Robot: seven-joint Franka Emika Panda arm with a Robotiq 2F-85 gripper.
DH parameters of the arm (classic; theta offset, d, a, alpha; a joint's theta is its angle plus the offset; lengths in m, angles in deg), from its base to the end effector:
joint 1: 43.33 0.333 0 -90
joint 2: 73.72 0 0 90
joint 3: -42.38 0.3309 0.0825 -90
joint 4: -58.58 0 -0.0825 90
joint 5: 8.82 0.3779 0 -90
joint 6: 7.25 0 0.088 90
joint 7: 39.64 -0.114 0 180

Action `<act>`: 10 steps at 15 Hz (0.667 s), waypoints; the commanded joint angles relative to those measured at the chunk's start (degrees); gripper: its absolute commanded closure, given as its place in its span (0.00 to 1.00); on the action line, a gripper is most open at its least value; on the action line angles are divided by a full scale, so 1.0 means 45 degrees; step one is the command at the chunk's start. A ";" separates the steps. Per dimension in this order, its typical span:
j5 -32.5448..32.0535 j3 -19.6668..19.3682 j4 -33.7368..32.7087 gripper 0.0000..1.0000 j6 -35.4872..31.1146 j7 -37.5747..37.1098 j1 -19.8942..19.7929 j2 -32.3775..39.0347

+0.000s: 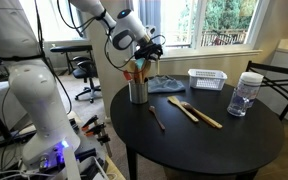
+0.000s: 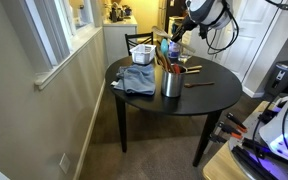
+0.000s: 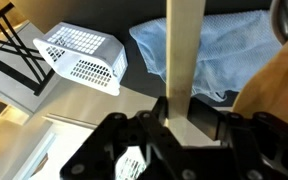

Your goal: Pick up the wooden spoon on the far left of the table on put it in the silver utensil holder

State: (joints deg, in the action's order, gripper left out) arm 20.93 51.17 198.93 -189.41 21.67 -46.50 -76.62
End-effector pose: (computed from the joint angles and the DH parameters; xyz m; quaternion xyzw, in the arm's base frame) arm 0.5178 0.0055 0.4178 0.8782 0.2932 0.3654 0.0968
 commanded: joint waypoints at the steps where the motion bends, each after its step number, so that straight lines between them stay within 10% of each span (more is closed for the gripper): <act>1: 0.1774 -0.0181 0.0112 0.90 0.0027 0.1319 0.1164 -0.0758; 10: 0.5780 -0.1773 -0.0389 0.89 0.0285 0.4878 0.3919 -0.1008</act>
State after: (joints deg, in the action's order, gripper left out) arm 41.60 45.93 197.06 -189.11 36.99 -31.25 -79.70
